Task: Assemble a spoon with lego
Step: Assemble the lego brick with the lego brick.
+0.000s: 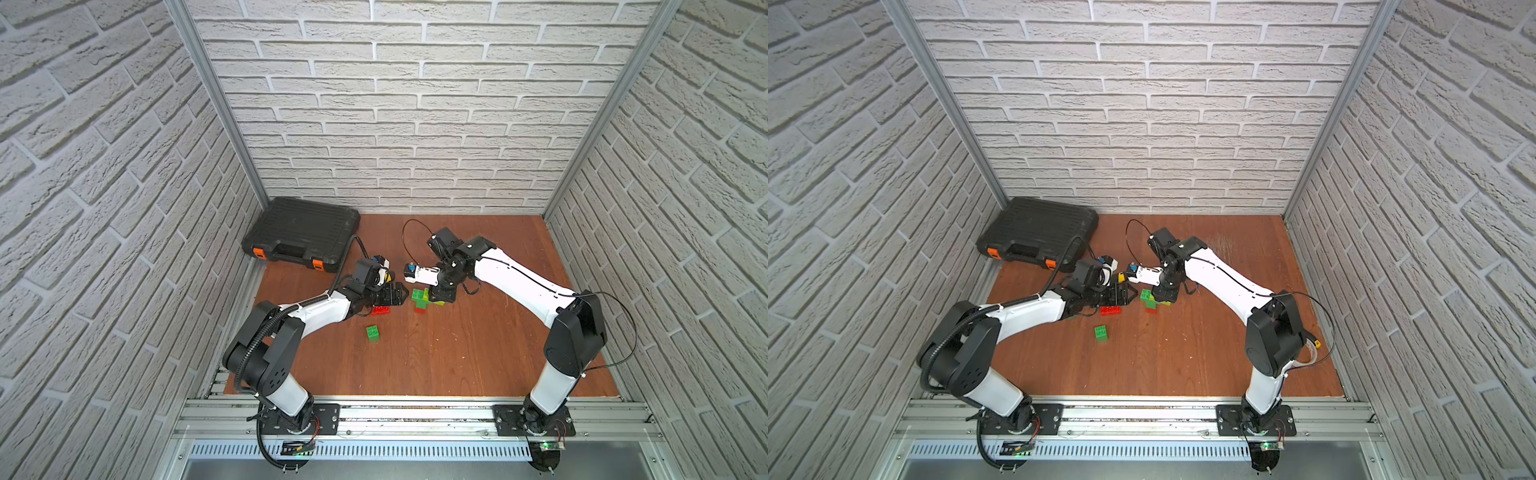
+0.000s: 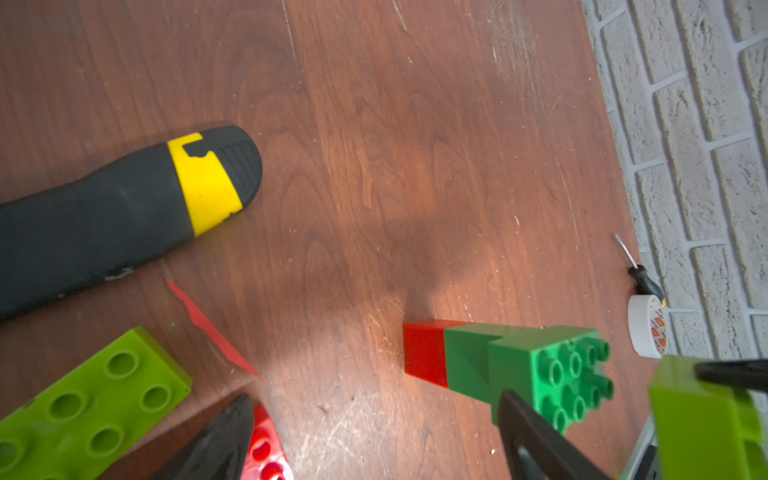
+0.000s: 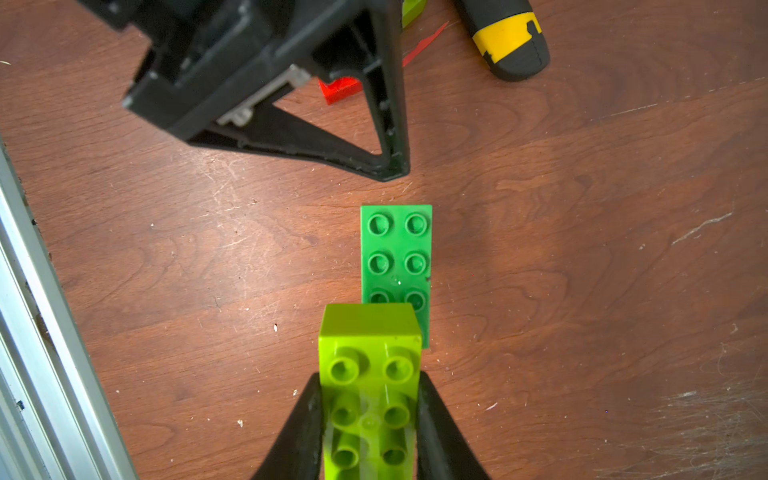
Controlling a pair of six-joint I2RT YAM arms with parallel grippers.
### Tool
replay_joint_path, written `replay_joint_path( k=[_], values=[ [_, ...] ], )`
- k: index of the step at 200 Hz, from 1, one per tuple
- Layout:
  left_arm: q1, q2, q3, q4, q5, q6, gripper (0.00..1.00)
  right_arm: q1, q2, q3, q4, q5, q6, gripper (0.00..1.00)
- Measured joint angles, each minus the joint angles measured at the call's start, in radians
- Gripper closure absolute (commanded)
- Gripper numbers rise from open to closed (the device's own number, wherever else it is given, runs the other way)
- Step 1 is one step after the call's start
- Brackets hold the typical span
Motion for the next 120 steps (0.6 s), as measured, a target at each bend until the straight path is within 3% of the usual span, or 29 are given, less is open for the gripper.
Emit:
replay_joint_path(
  k=[120],
  values=[
    [0.026, -0.001, -0.047, 0.060, 0.016, -0.023, 0.09, 0.013, 0.108, 0.095, -0.042, 0.032, -0.001, 0.82]
  ],
)
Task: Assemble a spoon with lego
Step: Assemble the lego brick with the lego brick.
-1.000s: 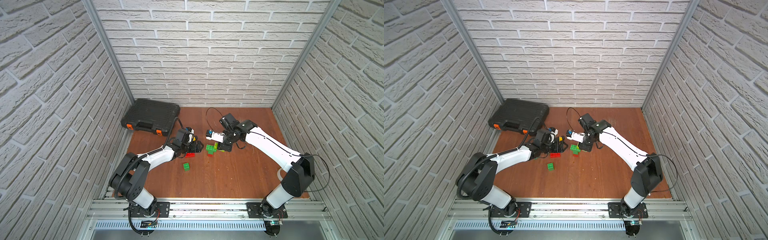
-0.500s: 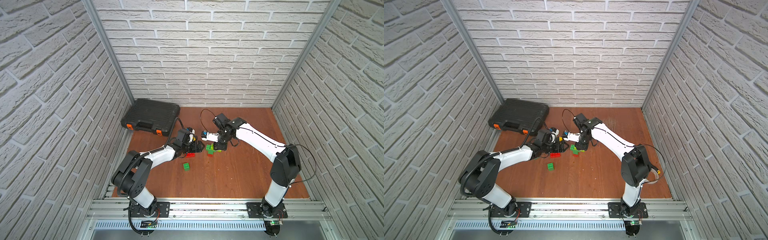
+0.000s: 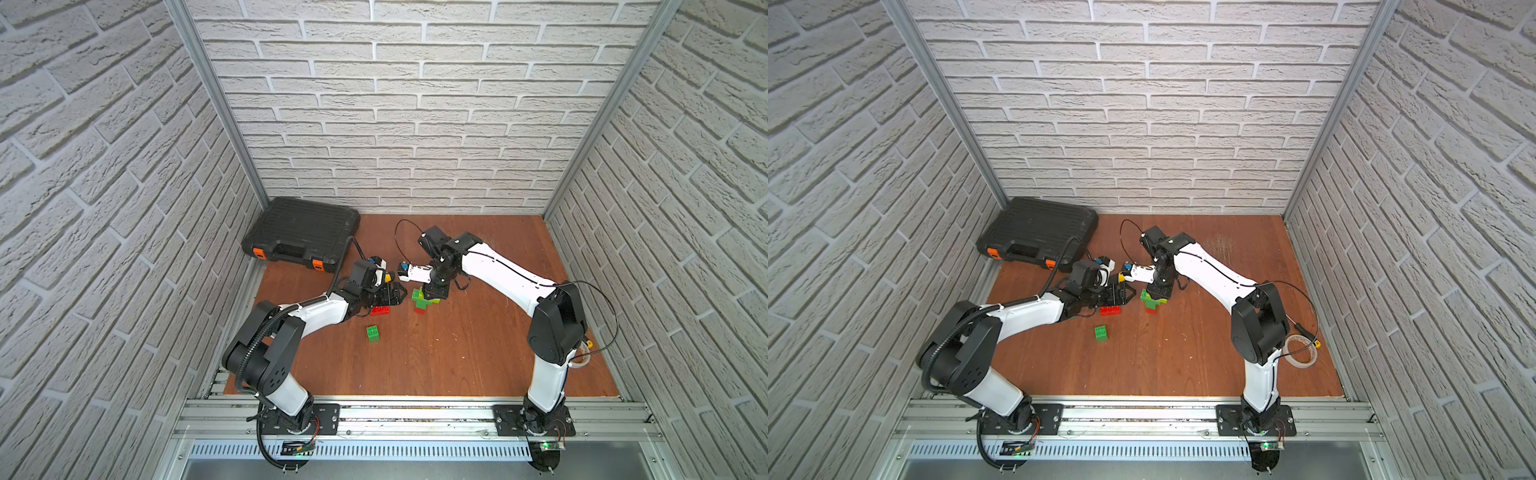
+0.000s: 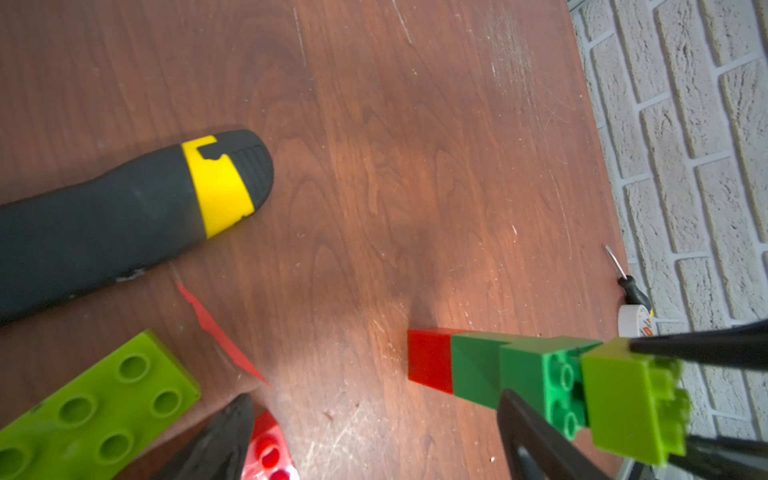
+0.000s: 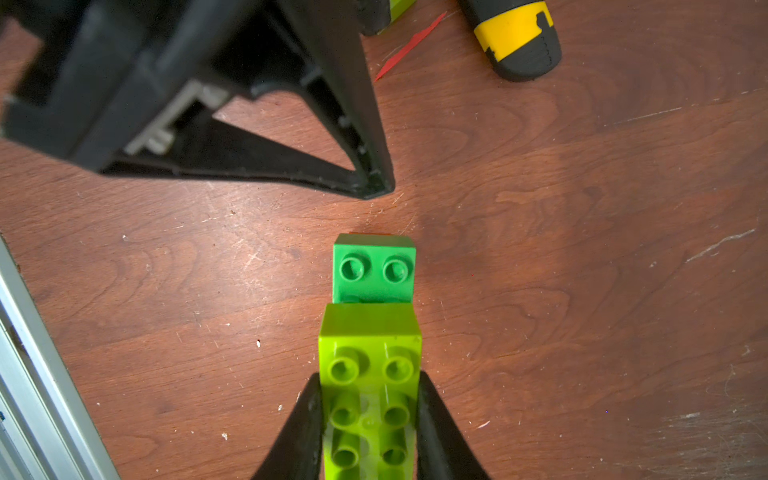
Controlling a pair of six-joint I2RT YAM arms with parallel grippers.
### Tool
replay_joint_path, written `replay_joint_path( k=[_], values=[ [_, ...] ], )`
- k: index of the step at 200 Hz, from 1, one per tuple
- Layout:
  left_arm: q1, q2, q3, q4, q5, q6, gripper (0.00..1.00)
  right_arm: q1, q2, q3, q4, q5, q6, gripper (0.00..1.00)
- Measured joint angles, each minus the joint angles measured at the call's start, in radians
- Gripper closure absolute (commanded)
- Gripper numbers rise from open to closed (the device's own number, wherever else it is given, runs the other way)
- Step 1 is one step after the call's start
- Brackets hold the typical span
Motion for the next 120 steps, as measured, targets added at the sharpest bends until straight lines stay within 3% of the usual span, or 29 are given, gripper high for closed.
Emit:
replay_joint_path(
  k=[120],
  values=[
    [0.039, -0.090, -0.074, -0.009, -0.001, 0.002, 0.09, 0.016, 0.034, 0.034, -0.021, 0.037, 0.006, 0.82]
  ],
)
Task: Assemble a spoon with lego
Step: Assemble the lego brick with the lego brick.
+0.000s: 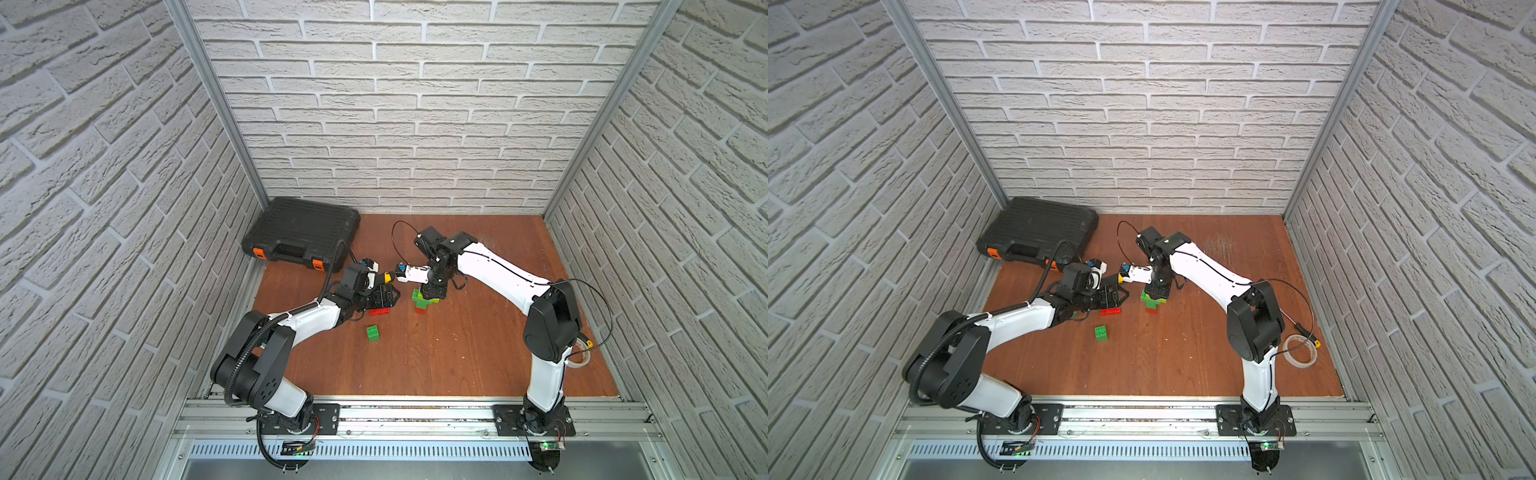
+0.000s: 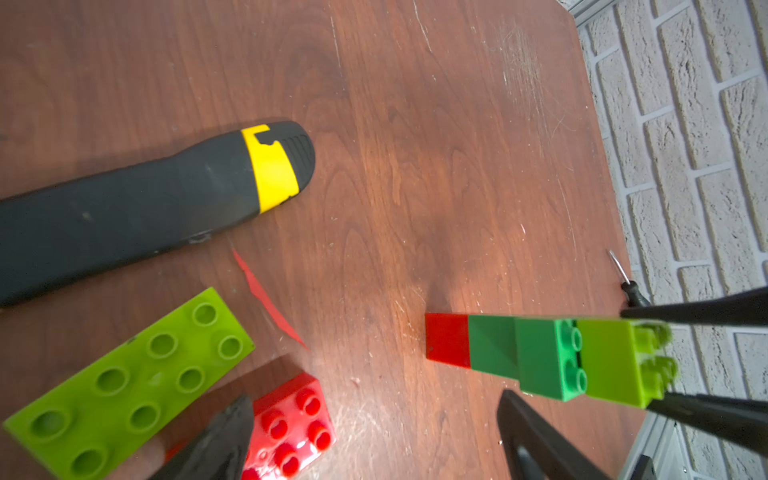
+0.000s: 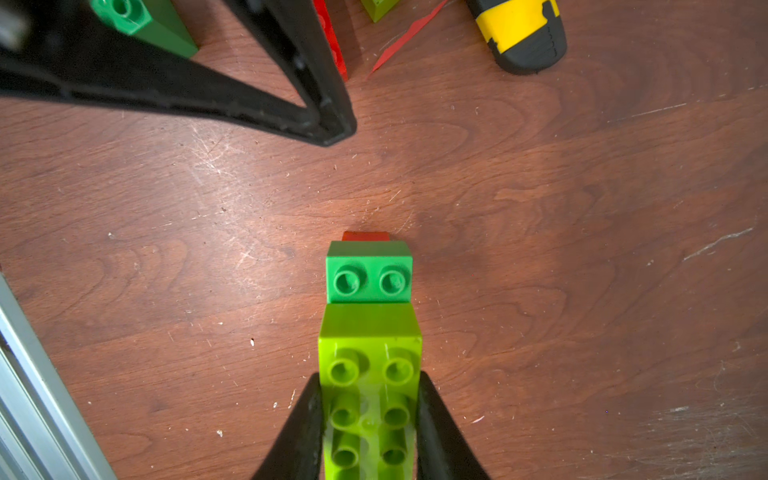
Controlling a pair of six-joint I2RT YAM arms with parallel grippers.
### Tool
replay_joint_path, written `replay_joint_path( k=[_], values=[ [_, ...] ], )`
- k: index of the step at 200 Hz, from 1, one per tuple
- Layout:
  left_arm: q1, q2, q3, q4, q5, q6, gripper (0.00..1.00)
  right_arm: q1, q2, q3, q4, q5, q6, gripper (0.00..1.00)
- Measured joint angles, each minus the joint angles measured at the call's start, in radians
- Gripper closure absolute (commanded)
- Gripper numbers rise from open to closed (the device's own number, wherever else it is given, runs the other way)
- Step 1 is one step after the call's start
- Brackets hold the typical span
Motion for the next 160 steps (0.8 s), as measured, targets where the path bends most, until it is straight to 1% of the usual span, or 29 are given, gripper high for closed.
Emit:
replay_joint_path(
  k=[51, 68, 85, 109, 147, 160],
  values=[
    [0.023, -0.066, -0.036, -0.047, -0.011, 0.023, 0.09, 0.012, 0.041, 0.054, -0.050, 0.029, 0.005, 0.82],
    [0.029, -0.091, -0.045, -0.065, -0.018, 0.031, 0.09, 0.018, 0.050, 0.068, -0.062, 0.040, 0.008, 0.80],
    [0.036, -0.116, -0.052, -0.081, -0.024, 0.038, 0.09, 0.020, 0.050, 0.069, -0.064, 0.043, 0.014, 0.75],
    [0.045, -0.136, -0.052, -0.101, -0.029, 0.050, 0.09, 0.020, 0.050, 0.075, -0.069, 0.041, 0.029, 0.63],
    [0.051, -0.150, -0.052, -0.128, -0.035, 0.063, 0.09, 0.024, 0.079, 0.079, -0.074, 0.019, 0.052, 0.49],
    [0.051, -0.156, -0.052, -0.145, -0.043, 0.072, 0.09, 0.026, 0.085, 0.079, -0.075, 0.016, 0.058, 0.46]
  ],
)
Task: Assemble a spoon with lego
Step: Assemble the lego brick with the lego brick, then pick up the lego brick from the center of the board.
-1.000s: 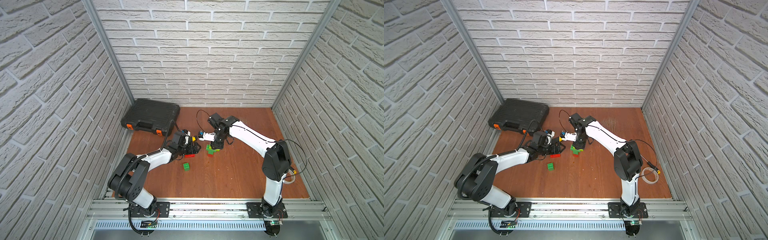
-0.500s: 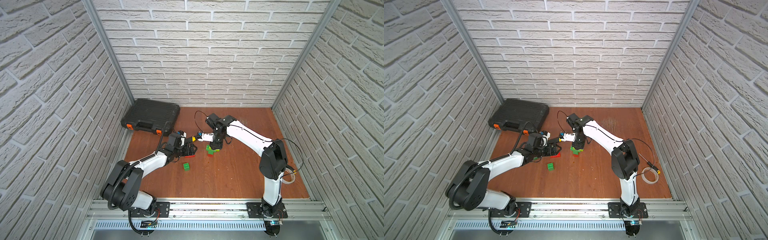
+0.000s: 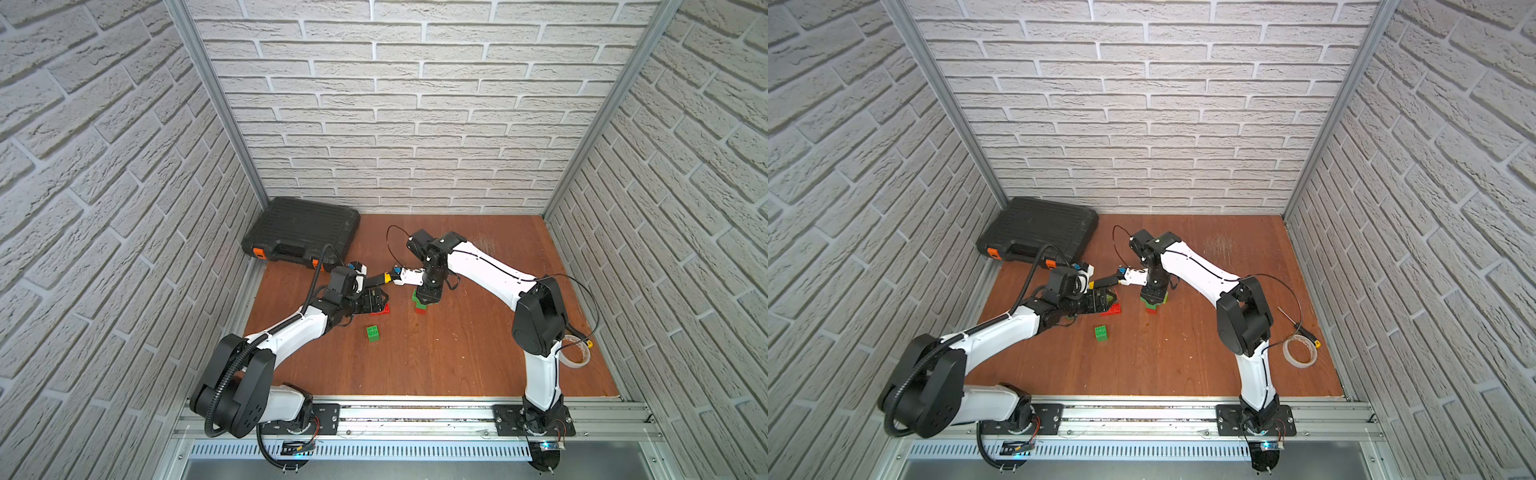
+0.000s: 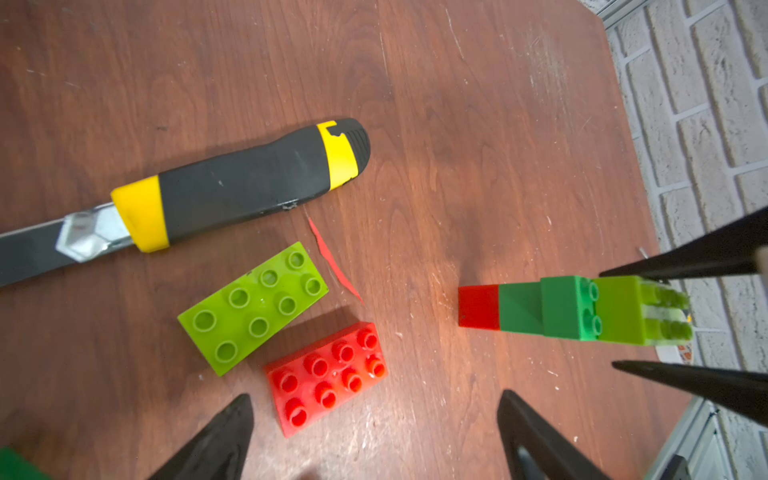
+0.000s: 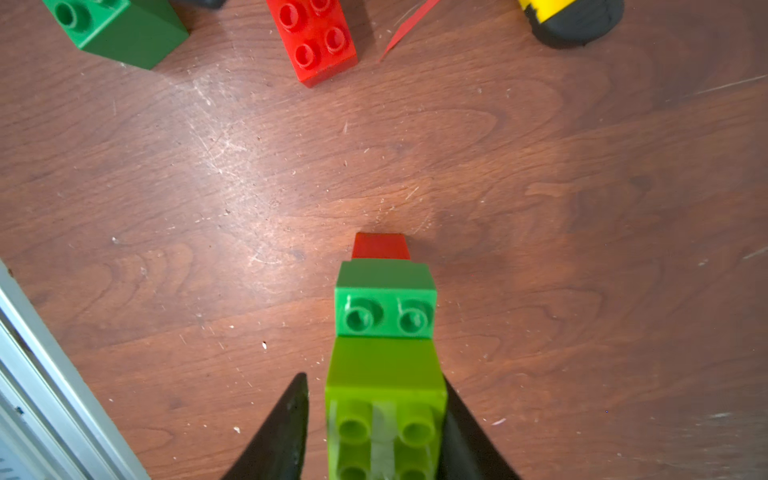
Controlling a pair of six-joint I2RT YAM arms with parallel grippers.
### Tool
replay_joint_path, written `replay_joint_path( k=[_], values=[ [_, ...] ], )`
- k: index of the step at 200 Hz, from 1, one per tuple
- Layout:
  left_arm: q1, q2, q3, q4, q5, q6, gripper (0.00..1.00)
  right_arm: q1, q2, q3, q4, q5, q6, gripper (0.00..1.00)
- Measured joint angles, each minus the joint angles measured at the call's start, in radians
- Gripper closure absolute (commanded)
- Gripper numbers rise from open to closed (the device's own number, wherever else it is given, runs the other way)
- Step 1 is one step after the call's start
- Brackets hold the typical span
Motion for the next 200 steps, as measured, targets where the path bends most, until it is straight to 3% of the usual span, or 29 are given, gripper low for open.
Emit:
replay_joint_path(
  k=[55, 100, 151, 200],
  values=[
    [0.001, -0.027, 0.037, -0.155, -0.063, 0.048, 0.09, 0.002, -0.018, 0.003, 0.009, 0.001, 0.028, 0.40],
    [-0.028, -0.010, 0.106, -0.277, -0.164, 0.056, 0.10, -0.003, -0.184, -0.033, 0.080, 0.006, 0.065, 0.34],
    [-0.128, 0.166, 0.235, -0.365, -0.288, 0.006, 0.10, -0.080, -0.411, -0.171, 0.169, 0.010, 0.105, 0.31],
    [-0.185, 0.341, 0.348, -0.414, -0.355, -0.058, 0.11, -0.176, -0.496, -0.310, 0.196, 0.008, 0.119, 0.32]
  ],
)
